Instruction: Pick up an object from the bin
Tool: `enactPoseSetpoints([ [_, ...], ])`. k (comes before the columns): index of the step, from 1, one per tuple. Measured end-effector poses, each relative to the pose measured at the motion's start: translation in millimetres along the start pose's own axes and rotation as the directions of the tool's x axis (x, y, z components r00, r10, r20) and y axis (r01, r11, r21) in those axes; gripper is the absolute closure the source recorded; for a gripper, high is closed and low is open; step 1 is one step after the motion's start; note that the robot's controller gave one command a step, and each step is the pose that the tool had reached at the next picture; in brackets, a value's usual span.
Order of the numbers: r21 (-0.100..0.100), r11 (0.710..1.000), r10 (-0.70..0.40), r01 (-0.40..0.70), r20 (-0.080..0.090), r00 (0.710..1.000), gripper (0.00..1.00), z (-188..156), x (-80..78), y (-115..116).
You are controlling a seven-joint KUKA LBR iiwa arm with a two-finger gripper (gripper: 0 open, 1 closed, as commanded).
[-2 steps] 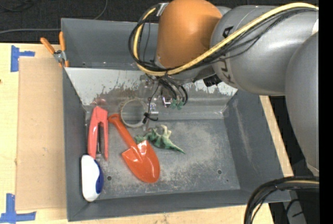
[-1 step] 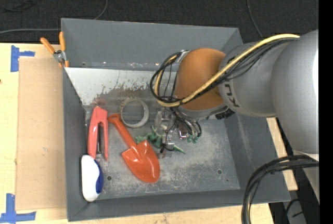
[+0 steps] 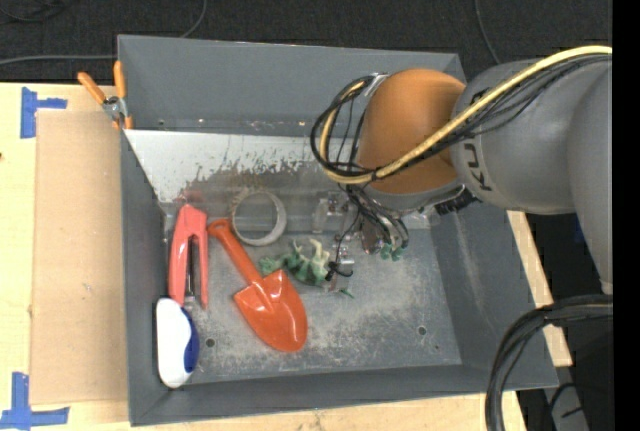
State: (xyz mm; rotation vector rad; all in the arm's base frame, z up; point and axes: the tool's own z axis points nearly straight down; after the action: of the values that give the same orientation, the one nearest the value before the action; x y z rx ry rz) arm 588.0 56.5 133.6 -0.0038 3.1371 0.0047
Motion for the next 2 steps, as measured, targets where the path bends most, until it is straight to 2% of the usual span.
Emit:
enactPoseSetpoints([
  [1,0.003,1.000,0.006,-0.006,-0.014,1.000,0.00,71.5,2.1,2.3],
  [2,-0.001,0.991,0.131,-0.131,0.006,0.991,0.00,64.4,-3.0,5.1],
])
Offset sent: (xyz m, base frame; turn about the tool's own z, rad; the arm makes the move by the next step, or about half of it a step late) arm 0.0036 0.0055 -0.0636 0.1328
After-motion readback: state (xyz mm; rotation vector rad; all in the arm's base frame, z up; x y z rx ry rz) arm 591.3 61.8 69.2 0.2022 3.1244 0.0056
